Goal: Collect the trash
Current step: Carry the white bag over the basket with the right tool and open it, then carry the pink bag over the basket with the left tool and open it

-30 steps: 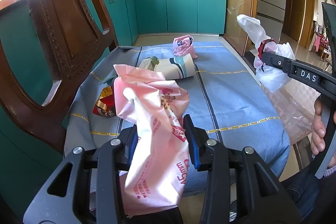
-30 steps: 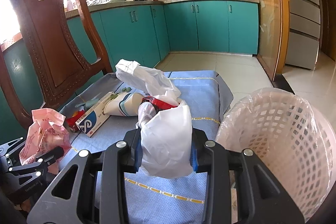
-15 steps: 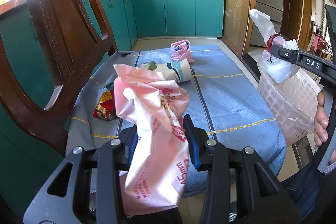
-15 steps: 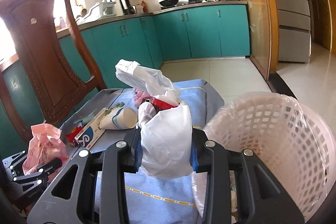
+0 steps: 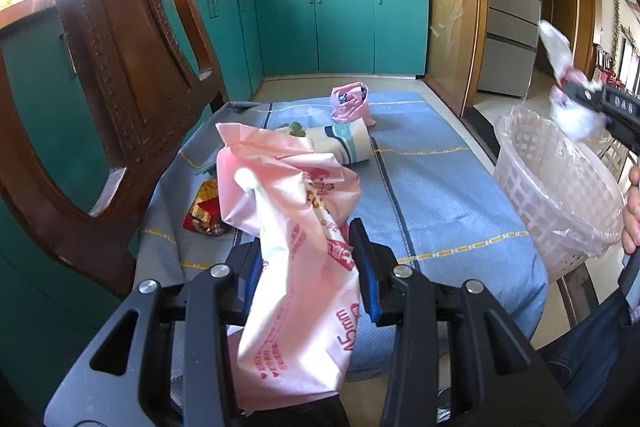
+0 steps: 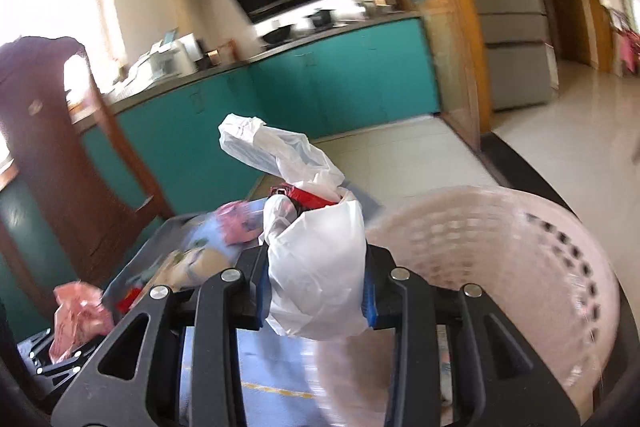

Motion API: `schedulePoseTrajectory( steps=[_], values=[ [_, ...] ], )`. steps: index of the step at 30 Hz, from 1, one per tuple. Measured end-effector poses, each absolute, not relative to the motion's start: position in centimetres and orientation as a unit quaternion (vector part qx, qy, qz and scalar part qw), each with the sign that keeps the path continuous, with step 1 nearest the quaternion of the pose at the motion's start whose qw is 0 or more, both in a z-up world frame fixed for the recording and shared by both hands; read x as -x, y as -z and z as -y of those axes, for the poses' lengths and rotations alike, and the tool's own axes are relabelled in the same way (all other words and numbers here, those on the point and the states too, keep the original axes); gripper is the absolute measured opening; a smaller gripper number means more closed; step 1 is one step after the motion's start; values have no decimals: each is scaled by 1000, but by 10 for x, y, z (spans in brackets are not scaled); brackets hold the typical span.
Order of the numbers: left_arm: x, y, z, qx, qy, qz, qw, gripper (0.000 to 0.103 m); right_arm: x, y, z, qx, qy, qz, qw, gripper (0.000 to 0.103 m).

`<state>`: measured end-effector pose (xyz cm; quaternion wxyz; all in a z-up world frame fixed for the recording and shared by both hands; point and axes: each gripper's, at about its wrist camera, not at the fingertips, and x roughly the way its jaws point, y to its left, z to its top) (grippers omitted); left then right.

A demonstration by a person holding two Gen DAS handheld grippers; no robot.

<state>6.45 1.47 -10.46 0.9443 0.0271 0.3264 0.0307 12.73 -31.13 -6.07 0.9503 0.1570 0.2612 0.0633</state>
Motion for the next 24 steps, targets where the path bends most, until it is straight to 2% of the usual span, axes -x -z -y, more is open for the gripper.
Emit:
schedulePoseTrajectory(
  steps=[4, 7, 9, 10, 12, 19, 20, 24],
  values=[
    [-77, 97, 5, -20, 11, -325, 945, 40, -134, 80, 335, -132, 1, -329, 935, 35],
    [-93, 93, 32, -9, 64, -332, 941, 40, -139, 99, 350, -164, 4, -375, 912, 38],
    [-103, 91, 57, -18, 91, -330, 939, 40, -139, 105, 359, -190, -1, -388, 902, 50],
    [-108, 90, 68, -22, 104, -329, 938, 40, -137, 105, 362, -194, 3, -385, 902, 52],
    [-116, 88, 94, -22, 143, -329, 933, 40, -131, 100, 370, -201, 24, -364, 909, 64],
    [-140, 96, 173, -38, 245, -335, 909, 41, -103, 80, 410, -261, 69, -281, 921, 65],
    [-143, 98, 181, -38, 262, -338, 903, 44, -102, 78, 413, -267, 70, -275, 921, 65],
    [-146, 107, 206, -50, 289, -342, 893, 77, -99, 79, 421, -274, 68, -270, 921, 66]
  ],
)
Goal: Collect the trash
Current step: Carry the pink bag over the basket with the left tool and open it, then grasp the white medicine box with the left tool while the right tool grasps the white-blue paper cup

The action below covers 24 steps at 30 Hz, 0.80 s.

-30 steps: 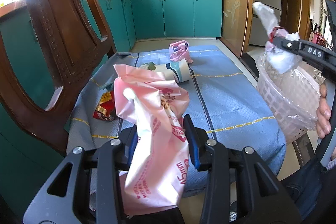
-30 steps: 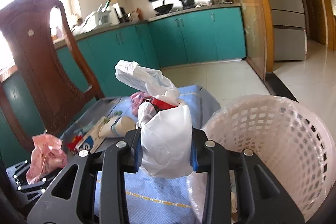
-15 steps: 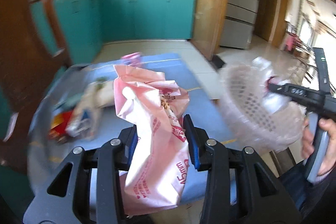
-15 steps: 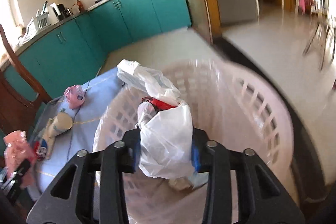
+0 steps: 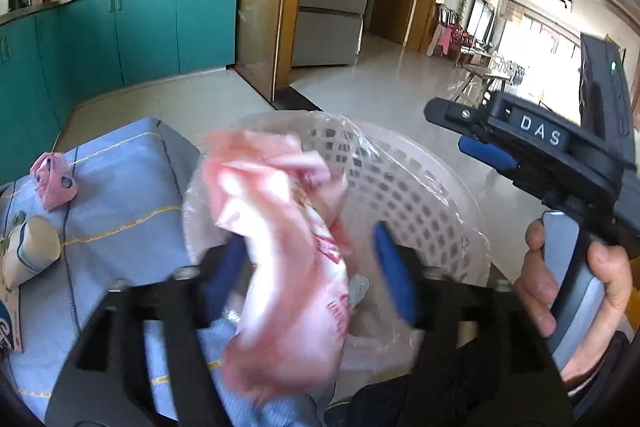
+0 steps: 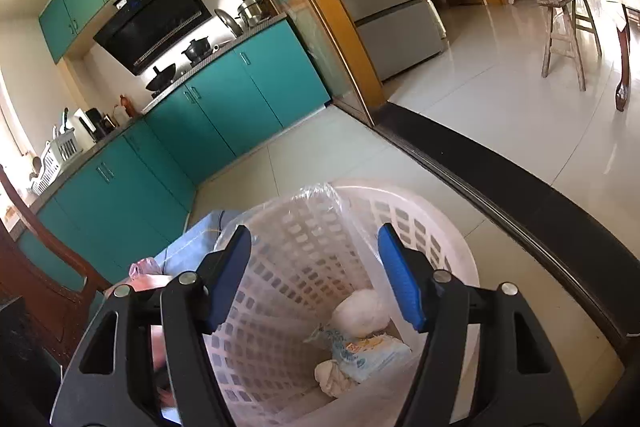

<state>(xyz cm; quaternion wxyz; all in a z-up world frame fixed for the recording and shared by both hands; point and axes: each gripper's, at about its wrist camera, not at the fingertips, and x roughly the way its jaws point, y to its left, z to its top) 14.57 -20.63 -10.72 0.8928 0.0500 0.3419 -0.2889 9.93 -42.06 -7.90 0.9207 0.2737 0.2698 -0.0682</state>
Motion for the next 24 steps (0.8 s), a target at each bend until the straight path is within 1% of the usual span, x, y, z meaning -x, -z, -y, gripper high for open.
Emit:
schedulePoseTrajectory(
  steps=[4, 9, 13, 16, 20, 24],
  values=[
    [-148, 111, 198, -51, 263, -337, 902, 79, -104, 82, 415, -266, 59, -278, 921, 66],
    [-159, 112, 158, -14, 210, -352, 912, 79, -110, 79, 403, -249, 45, -282, 926, 66],
    [-165, 115, 115, 7, 157, -363, 918, 79, -115, 77, 387, -233, 30, -286, 929, 66],
    [-163, 119, 74, -8, 61, -358, 932, 79, -120, 77, 370, -211, 8, -291, 933, 66],
    [-162, 123, 9, -29, -55, -345, 936, 79, -125, 77, 334, -154, -24, -298, 942, 66],
    [-176, 122, -45, -25, -117, -344, 931, 79, -130, 79, 298, -102, -44, -301, 947, 66]
  ],
)
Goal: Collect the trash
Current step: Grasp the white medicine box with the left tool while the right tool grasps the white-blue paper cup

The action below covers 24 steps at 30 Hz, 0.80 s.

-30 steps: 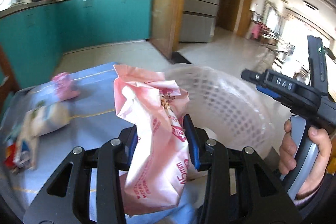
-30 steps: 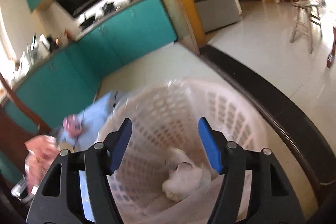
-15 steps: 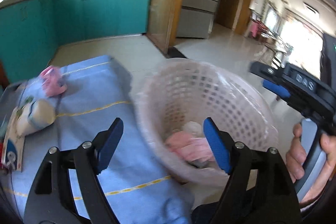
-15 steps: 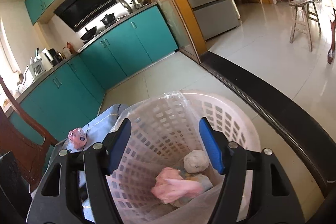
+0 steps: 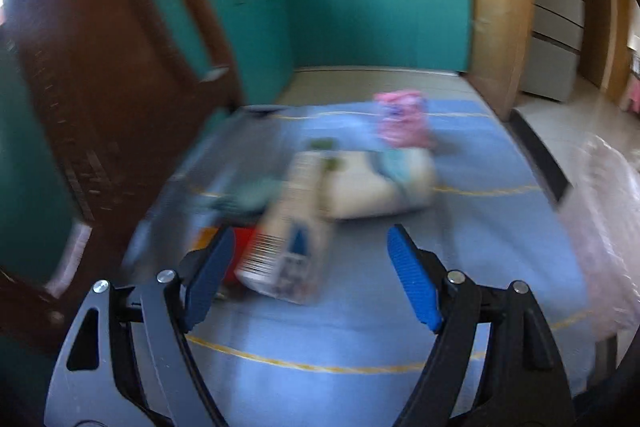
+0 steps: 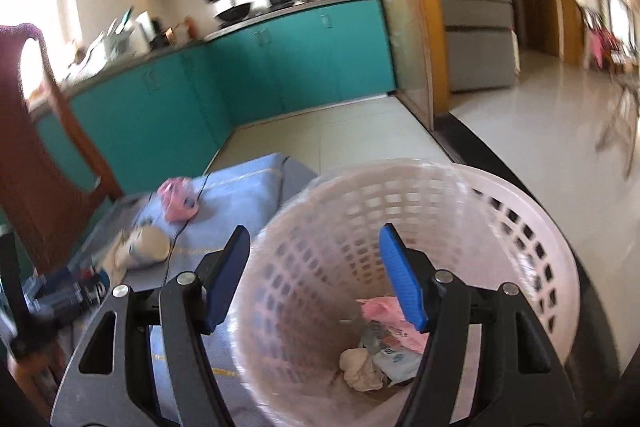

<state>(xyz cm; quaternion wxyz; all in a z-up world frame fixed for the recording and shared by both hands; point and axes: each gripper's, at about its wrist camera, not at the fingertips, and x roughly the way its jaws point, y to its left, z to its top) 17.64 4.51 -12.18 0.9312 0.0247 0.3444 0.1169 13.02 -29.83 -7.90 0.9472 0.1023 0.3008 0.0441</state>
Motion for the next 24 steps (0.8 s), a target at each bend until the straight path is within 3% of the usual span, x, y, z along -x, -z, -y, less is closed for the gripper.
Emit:
schedulePoseTrajectory(
  steps=[4, 7, 10, 11, 16, 24],
  values=[
    [-191, 126, -79, -9, -119, -359, 926, 78, -138, 84, 266, -76, -72, -310, 945, 66],
    [-204, 142, -83, 1, -81, -394, 916, 72, -144, 88, 250, -68, -85, -319, 941, 66],
    [-210, 160, -81, 10, -57, -425, 904, 53, -149, 93, 241, -63, -92, -328, 938, 66],
    [-209, 164, -80, 16, -49, -428, 902, 40, -149, 94, 239, -60, -92, -330, 938, 66],
    [-194, 166, -70, 18, -26, -419, 908, 27, -151, 100, 232, -52, -96, -339, 934, 66],
    [-138, 161, -42, 2, 41, -437, 899, 24, -150, 100, 224, -47, -119, -344, 930, 66]
  ],
)
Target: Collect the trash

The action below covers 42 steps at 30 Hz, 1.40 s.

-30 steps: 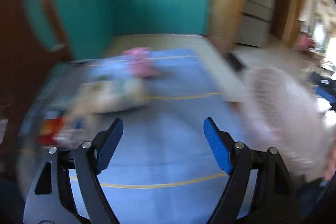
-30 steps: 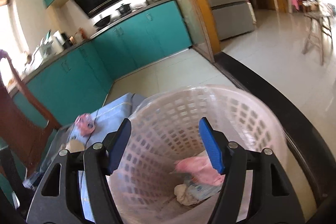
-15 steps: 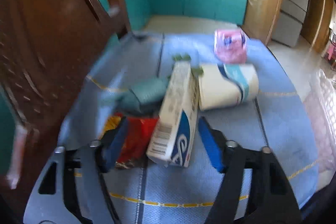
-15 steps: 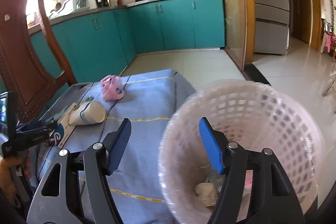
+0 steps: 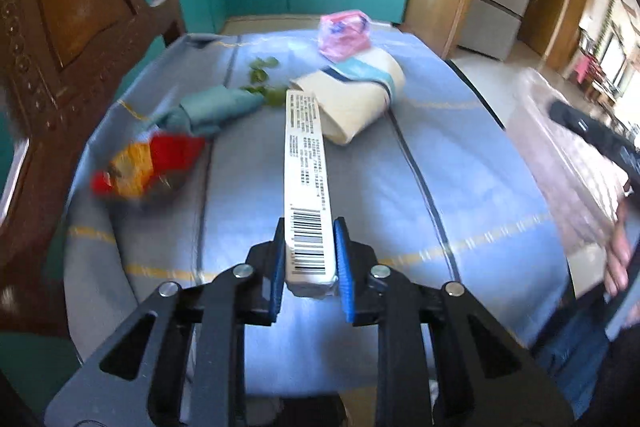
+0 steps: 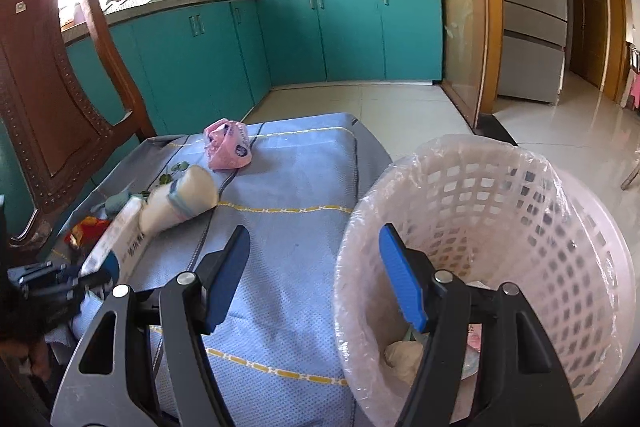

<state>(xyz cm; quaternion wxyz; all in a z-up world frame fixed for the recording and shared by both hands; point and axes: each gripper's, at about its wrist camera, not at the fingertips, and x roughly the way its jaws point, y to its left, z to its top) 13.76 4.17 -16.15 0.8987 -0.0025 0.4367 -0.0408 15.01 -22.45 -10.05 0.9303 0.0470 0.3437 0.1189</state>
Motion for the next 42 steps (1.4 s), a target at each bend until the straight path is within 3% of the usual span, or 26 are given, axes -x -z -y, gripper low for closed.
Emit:
schedulePoseTrajectory(
  steps=[1, 3, 4, 5, 7, 9, 16, 25, 28, 40, 42],
  values=[
    [-135, 163, -42, 5, 41, -438, 898, 25, -151, 101, 220, -47, -127, -346, 928, 66],
    [-130, 164, -43, 13, 47, -445, 894, 41, -156, 101, 209, -48, -148, -352, 923, 66],
    [-129, 164, -44, 18, 49, -446, 894, 44, -161, 100, 200, -48, -164, -355, 919, 66],
    [-129, 165, -45, 20, 49, -447, 893, 46, -167, 99, 191, -46, -177, -358, 915, 68],
    [-128, 166, -47, 22, 49, -448, 892, 50, -180, 96, 166, -29, -201, -358, 911, 81],
    [-126, 165, -50, 30, 48, -448, 892, 52, -191, 96, 138, 12, -212, -350, 912, 85],
    [-121, 154, -61, 41, 44, -443, 894, 60, -235, 125, 56, 151, -243, -377, 881, 87],
    [-123, 160, -68, 48, 31, -452, 890, 61, -243, 141, 39, 149, -266, -402, 863, 89],
    [-123, 161, -64, 45, 33, -454, 889, 61, -242, 144, 42, 145, -266, -405, 863, 86],
    [-149, 165, -47, 39, 31, -450, 892, 61, -202, 105, 120, 68, -260, -392, 880, 85],
    [-156, 170, -44, 35, 23, -455, 890, 54, -193, 98, 132, 64, -254, -379, 887, 85]
  ],
)
